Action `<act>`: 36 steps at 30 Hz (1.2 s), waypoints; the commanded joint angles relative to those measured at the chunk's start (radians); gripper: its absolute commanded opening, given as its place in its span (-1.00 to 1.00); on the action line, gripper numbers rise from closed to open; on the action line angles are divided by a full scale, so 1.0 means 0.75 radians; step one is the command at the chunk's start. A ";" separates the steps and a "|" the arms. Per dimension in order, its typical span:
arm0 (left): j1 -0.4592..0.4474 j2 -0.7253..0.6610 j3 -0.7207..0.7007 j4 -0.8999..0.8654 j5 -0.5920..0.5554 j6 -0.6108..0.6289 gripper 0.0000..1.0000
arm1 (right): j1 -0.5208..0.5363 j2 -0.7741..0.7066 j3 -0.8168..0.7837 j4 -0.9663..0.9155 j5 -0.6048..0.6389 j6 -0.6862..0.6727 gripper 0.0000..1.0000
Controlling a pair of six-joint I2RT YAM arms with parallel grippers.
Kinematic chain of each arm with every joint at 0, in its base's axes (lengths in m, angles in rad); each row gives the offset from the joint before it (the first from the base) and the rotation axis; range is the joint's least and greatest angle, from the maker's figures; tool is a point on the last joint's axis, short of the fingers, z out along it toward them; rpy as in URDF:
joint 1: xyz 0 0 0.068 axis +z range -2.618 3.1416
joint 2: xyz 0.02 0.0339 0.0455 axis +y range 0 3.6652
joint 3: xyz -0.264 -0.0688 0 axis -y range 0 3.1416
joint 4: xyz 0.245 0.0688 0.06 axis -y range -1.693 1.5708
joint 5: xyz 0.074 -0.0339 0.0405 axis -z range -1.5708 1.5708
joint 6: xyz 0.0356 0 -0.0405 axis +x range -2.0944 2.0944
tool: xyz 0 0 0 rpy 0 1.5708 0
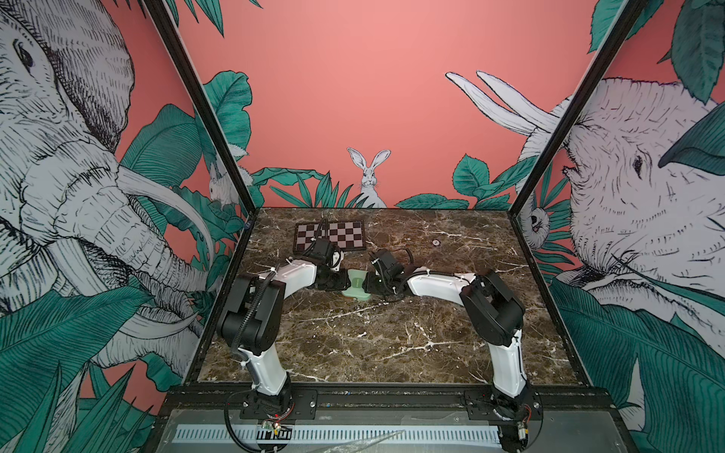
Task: Organize nail clipper sets
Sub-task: Close the storage box at the center of the board.
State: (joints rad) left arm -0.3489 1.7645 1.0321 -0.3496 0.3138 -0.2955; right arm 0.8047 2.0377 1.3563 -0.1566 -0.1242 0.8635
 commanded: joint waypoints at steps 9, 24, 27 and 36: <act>-0.049 0.138 -0.071 -0.229 -0.044 0.017 -0.29 | 0.000 -0.100 -0.044 -0.104 0.006 -0.011 0.00; -0.052 0.131 -0.072 -0.229 -0.047 0.020 -0.30 | -0.032 -0.130 -0.123 -0.120 0.037 -0.016 0.02; -0.054 0.131 -0.071 -0.227 -0.046 0.020 -0.30 | -0.038 -0.112 -0.115 -0.109 0.026 -0.016 0.02; -0.053 0.131 -0.072 -0.226 -0.042 0.021 -0.31 | -0.045 -0.058 -0.068 -0.084 -0.023 -0.001 0.02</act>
State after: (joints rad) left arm -0.3706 1.7813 1.0412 -0.3481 0.3595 -0.2955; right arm 0.7765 1.9606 1.2823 -0.2405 -0.1345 0.8497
